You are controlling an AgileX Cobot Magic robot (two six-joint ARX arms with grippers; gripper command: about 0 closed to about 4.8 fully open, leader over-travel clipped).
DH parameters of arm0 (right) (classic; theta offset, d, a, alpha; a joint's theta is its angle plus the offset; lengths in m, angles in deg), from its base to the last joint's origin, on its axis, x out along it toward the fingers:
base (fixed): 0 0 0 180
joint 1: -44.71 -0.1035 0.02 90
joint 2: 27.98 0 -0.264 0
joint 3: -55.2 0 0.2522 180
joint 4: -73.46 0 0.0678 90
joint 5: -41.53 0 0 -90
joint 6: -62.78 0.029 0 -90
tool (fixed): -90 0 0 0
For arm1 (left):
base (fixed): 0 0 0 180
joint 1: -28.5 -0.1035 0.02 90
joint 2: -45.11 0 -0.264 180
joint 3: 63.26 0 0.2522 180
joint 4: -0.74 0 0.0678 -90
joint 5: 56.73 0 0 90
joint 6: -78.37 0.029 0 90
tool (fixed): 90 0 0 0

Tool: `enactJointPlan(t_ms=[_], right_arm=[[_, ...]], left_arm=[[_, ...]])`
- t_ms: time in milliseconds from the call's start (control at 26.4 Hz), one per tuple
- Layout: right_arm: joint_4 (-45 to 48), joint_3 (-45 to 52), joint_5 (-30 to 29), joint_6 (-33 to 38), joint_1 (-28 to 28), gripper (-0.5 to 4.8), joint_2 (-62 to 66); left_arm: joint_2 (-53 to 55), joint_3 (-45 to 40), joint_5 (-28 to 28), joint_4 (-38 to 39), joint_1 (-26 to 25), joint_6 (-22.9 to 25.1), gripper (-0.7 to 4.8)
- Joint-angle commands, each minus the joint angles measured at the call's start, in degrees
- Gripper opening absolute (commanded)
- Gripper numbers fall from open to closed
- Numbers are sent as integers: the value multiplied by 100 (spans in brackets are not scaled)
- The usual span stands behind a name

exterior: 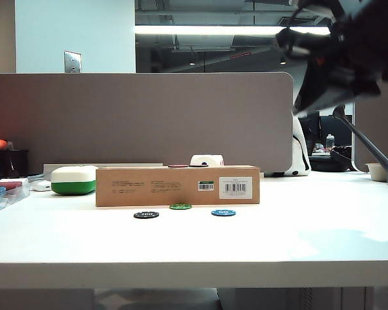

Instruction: Push the chip, whose value equals the sum of all the chip values on the rectangular box, forward next to the box.

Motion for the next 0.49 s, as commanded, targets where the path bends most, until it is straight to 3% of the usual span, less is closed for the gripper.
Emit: enactJointPlan(t_ms=[38, 492], right_arm=[[1377, 621, 24, 28, 59, -6, -11], [1172, 918, 9, 22, 83, -6, -9]], left_arm=[[-2, 15, -17, -37, -15, -2, -5], [-2, 15, -17, -37, -15, -2, -5]])
